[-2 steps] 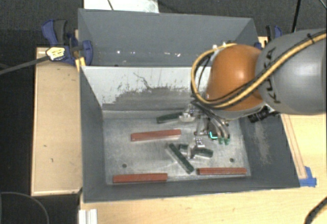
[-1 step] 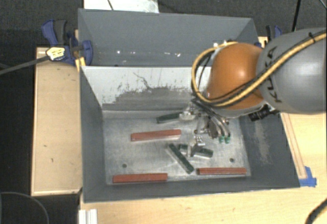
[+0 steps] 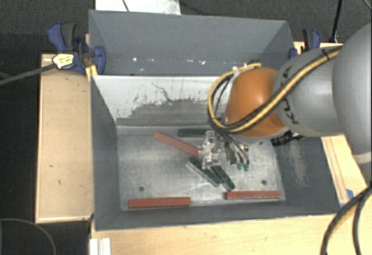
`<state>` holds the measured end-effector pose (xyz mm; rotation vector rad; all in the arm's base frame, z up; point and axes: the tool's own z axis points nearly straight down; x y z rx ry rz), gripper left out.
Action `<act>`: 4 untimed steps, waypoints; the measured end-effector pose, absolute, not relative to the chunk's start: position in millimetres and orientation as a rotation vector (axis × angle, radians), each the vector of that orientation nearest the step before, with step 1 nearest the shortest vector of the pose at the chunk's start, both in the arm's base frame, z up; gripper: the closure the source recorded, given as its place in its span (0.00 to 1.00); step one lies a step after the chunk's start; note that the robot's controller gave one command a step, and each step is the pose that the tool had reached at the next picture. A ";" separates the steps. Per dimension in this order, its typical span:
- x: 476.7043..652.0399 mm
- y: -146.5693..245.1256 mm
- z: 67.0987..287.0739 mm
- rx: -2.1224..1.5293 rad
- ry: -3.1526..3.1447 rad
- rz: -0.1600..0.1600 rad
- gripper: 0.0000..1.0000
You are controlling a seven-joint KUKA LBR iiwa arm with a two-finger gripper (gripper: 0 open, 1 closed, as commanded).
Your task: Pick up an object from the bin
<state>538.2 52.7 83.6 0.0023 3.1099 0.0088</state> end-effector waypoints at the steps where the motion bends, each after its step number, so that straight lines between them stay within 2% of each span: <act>1: 535.8 52.0 78.1 0.008 3.119 0.007 0.00; 2: 535.7 51.9 78.0 0.010 3.119 0.007 0.00; 3: 539.3 -11.7 75.1 0.149 3.124 0.002 1.00; 4: 539.3 -11.7 75.1 0.150 3.124 0.002 1.00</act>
Offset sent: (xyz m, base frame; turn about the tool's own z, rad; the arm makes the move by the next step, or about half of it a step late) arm 0.0000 0.0000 0.0000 0.0000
